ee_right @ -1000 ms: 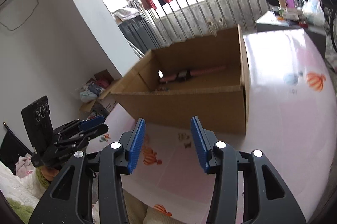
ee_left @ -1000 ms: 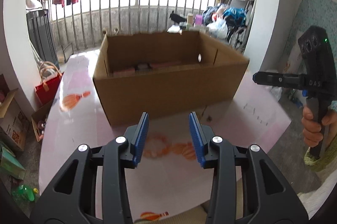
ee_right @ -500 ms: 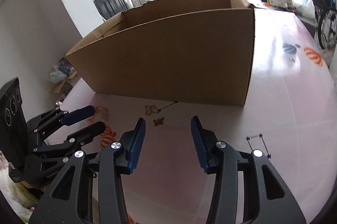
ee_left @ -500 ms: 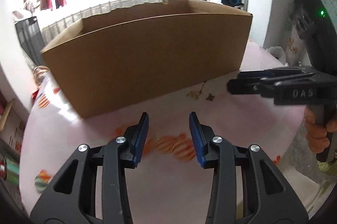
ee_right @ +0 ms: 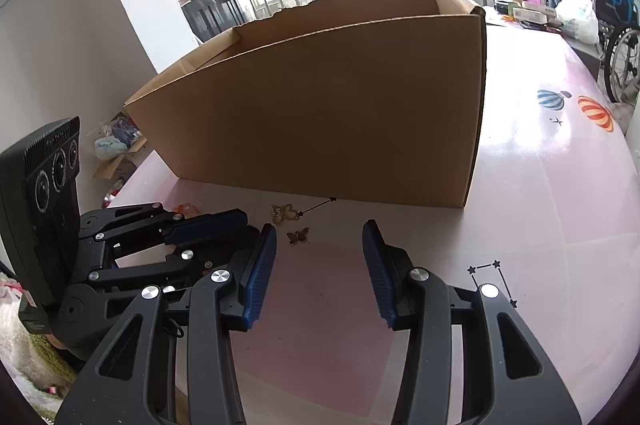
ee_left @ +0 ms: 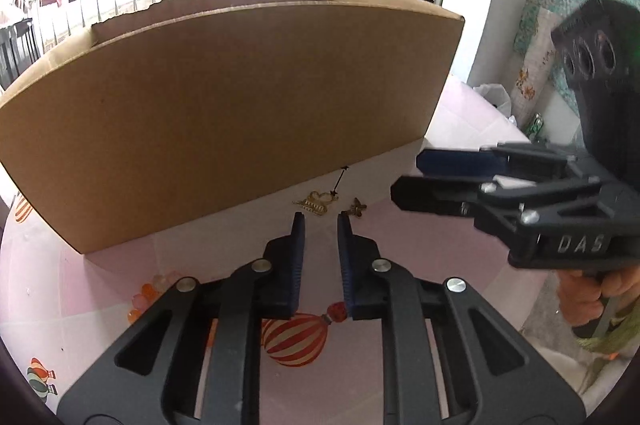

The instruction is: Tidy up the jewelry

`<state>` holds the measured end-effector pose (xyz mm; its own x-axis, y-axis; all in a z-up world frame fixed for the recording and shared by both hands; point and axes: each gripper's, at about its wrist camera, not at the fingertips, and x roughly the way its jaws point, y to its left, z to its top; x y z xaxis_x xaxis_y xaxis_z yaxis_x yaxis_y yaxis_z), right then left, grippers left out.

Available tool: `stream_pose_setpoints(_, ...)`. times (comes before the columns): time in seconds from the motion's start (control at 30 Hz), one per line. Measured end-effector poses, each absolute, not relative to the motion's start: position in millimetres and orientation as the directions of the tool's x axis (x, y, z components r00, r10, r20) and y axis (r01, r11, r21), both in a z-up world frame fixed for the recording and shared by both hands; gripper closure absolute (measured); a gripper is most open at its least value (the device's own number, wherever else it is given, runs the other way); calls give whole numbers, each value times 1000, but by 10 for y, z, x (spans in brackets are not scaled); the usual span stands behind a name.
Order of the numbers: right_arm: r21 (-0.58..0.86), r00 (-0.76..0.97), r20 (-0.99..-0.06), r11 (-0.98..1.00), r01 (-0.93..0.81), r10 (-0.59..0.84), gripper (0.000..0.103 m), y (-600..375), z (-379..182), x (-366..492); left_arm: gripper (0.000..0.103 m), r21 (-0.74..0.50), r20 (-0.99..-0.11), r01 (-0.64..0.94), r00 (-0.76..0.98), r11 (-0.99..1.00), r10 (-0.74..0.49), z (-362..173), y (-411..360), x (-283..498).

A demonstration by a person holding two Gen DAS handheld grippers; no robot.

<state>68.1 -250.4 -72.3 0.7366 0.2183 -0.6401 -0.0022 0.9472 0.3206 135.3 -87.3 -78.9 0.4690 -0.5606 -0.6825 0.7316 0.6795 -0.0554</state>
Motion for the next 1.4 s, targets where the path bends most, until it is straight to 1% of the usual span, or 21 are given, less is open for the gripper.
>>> stream_pose_setpoints(0.17, 320, 736, -639, 947, -8, 223, 58, -2486, -725, 667, 88, -26, -681, 736, 482, 676, -551, -708, -954, 1397)
stream_pose_setpoints(0.4, 323, 740, -636, 946, -2, 218, 58, -2502, -713, 638, 88, 23, -742, 742, 462, 671, -485, -809, -1135, 1524)
stream_pose_setpoints(0.53, 325, 742, -635, 946, 4, 215, 58, -2514, -719, 617, 88, 53, -744, 741, 476, 669, -468, -807, -1197, 1538)
stream_pose_setpoints(0.67, 327, 743, -635, 945, 8, 213, 58, -2522, -726, 608, 90, 47, -743, 742, 474, 669, -473, -806, -1248, 1542)
stream_pose_setpoints(0.77, 327, 745, -633, 945, 10, 211, 58, -2524, -718, 597, 92, 33, -742, 746, 464, 665, -484, -822, -1223, 1538)
stream_pose_setpoints(0.8, 328, 745, -632, 945, 11, 211, 58, -2530, -718, 595, 97, 26, -742, 747, 459, 664, -488, -826, -1193, 1531)
stream_pose_setpoints(1.03, 332, 745, -633, 943, 14, 211, 58, -2537, -724, 593, 98, -22, -741, 741, 438, 671, -508, -862, -1000, 1462)
stream_pose_setpoints(1.4, 325, 738, -639, 946, 2, 218, 58, -2502, -717, 606, 98, -146, -710, 708, 411, 691, -572, -929, -609, 1417)
